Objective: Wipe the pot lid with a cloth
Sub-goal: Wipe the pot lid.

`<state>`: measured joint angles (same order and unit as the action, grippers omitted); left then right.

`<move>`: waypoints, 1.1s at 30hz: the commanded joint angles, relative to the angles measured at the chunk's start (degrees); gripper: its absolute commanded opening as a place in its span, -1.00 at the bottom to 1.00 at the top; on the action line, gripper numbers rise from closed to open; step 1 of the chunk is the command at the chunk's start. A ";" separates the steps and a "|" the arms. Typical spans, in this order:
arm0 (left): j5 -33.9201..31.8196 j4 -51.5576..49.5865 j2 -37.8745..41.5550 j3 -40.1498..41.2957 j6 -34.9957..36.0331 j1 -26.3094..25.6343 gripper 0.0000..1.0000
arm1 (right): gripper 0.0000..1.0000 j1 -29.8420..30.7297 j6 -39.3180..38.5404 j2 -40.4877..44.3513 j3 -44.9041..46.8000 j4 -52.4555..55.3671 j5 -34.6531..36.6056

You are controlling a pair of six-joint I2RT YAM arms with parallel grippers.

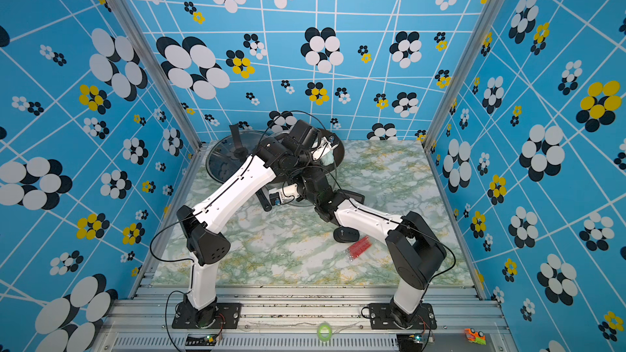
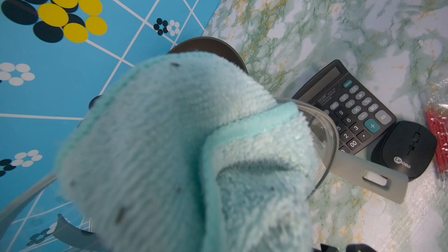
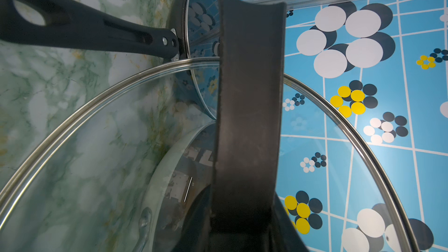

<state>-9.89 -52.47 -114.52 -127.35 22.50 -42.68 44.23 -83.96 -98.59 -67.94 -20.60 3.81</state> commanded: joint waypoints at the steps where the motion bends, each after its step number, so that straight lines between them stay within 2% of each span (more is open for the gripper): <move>1: -2.53 2.33 4.72 6.33 -6.53 5.36 -1.00 | -1.00 -1.94 2.22 3.29 -7.07 -13.34 5.97; 5: -0.35 6.77 8.20 12.83 -13.44 10.32 -1.00 | -1.00 -1.94 7.09 3.36 -8.47 -15.72 7.23; 10: 6.02 12.90 12.06 21.29 -19.54 15.34 -1.00 | -1.00 -1.91 11.31 3.70 -9.25 -17.87 7.19; 18: 2.50 14.48 13.77 23.01 -19.99 17.18 -1.00 | -1.00 -1.88 11.98 4.11 -7.93 -18.45 7.06; 22: 9.78 14.75 14.19 20.86 -17.62 15.69 -1.00 | -1.00 -1.90 11.91 4.15 -7.27 -18.67 6.92; 27: 5.92 7.74 10.74 14.09 -9.27 7.79 -1.00 | -1.00 -1.82 12.33 3.72 -7.37 -19.10 6.85; 30: 7.48 6.86 9.32 13.29 -10.38 6.72 -1.00 | -1.00 -1.79 12.40 3.49 -7.47 -19.43 6.55; 33: 5.34 9.12 9.33 15.45 -12.42 7.77 -1.00 | -1.00 -1.78 12.46 3.56 -7.63 -19.83 6.70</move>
<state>-4.99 -40.21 -103.37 -113.49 10.59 -35.59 42.24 -72.31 -98.61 -72.03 -25.23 10.04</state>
